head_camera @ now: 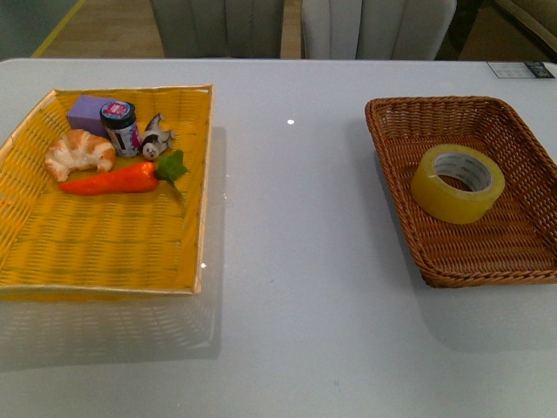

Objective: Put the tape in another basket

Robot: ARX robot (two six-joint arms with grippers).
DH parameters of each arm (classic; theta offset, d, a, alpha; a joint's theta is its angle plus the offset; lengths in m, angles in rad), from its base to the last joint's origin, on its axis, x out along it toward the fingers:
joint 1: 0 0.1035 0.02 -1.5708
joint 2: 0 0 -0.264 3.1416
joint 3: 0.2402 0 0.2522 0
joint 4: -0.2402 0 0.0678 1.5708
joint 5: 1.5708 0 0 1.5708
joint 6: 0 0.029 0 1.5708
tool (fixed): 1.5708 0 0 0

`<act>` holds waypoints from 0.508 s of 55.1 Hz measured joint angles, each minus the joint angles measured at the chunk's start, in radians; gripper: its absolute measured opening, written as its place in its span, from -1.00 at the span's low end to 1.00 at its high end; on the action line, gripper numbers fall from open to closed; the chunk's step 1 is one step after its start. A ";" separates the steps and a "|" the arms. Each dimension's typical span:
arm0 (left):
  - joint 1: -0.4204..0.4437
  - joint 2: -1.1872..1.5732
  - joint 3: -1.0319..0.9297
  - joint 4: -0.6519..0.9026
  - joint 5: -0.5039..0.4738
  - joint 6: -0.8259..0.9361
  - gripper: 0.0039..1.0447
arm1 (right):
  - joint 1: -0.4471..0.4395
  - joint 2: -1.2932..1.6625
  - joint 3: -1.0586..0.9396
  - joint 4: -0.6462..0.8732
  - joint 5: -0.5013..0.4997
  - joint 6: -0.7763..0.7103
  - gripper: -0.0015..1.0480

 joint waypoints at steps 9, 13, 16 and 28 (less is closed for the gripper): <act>0.000 0.000 0.000 0.000 0.000 0.000 -0.97 | 0.000 -0.061 0.000 -0.061 0.000 0.000 -0.96; 0.000 0.000 0.000 0.000 0.000 0.000 -0.97 | 0.000 -0.083 0.000 -0.082 0.000 0.000 -0.96; 0.000 0.000 0.000 0.000 0.000 0.000 -0.97 | 0.000 -0.095 0.000 -0.095 0.000 0.000 -0.96; 0.000 0.000 0.000 0.000 0.000 0.000 -0.97 | 0.001 -0.248 0.000 -0.279 0.003 0.000 -0.96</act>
